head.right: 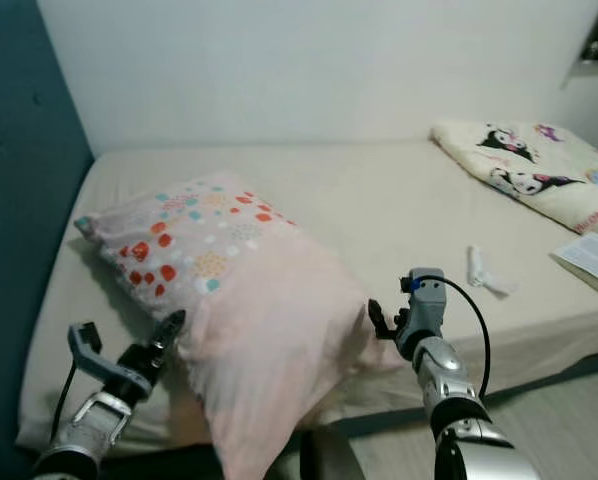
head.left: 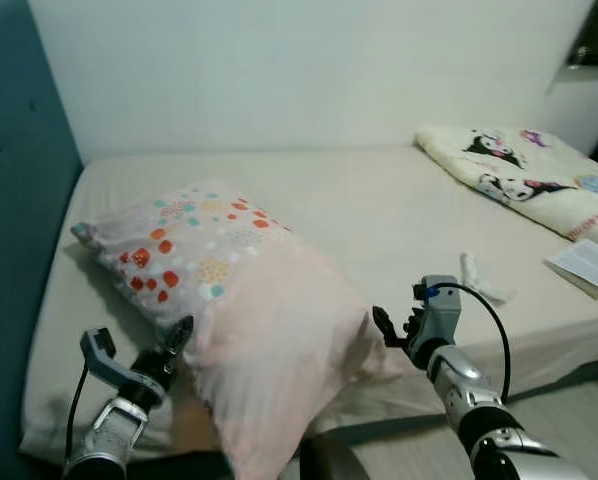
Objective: Clean up the room
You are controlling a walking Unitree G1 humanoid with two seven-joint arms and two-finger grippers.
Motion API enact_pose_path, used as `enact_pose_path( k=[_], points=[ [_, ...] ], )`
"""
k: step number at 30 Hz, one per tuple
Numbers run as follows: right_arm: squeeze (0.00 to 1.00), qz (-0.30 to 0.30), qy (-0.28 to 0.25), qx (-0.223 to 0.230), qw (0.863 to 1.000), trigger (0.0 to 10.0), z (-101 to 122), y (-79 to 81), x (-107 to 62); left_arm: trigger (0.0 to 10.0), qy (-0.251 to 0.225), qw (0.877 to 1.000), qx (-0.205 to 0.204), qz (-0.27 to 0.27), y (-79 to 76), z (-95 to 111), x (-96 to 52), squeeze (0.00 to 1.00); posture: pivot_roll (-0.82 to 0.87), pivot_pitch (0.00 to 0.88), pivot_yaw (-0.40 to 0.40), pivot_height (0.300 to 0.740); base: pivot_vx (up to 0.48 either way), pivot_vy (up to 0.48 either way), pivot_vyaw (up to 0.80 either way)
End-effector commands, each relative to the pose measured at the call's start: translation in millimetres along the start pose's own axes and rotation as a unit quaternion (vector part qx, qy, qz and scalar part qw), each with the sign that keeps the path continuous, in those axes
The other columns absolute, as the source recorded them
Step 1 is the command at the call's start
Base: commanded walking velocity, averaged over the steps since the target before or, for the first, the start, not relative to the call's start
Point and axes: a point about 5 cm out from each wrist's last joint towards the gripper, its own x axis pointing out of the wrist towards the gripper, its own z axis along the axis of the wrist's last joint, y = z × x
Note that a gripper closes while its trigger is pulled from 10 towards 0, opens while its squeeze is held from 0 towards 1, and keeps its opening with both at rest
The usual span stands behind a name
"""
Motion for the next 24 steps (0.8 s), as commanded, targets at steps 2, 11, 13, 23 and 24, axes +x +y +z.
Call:
enact_pose_path(
  k=[2, 11, 13, 23, 24],
  points=[
    [0.00, 0.001, 0.001, -0.003, 1.000, 10.0, 0, 0.7, 0.1, 10.0, 0.013, 0.998, -0.033, -0.044, -7.0, -4, 0.3, 1.00, -0.06, 0.000, -0.080, 0.530, 0.000, 0.000, 0.00],
    [0.00, 0.001, -0.001, -0.006, 1.000, 10.0, -2, -2.3, -2.3, 10.0, 0.114, 0.990, 0.078, -0.028, -2.4, -28, -12.0, 1.00, -0.06, 0.000, -0.083, 0.495, 0.000, 0.000, 0.00],
    [0.00, 0.000, -0.004, -0.006, 1.000, 10.0, 0, -4.1, -2.8, 10.0, 0.124, 0.987, 0.098, -0.015, -0.5, -25, -12.7, 1.00, -0.05, 0.000, -0.085, 0.485, 0.000, 0.000, 0.00],
    [0.00, -0.004, -0.024, 0.000, 1.000, 10.0, 5, -9.1, -4.4, 10.0, 0.174, 0.975, 0.137, 0.006, 6.1, -12, -31.4, 0.22, -0.05, 0.000, -0.070, 0.476, 0.000, 0.000, 0.00],
    [0.00, -0.003, -0.023, 0.000, 1.000, 10.0, 4, -8.6, -4.6, 10.0, 0.170, 0.976, 0.138, 0.011, 7.2, -10, -32.6, 0.09, -0.05, 0.000, -0.070, 0.476, 0.000, 0.000, 0.00]
  ],
)
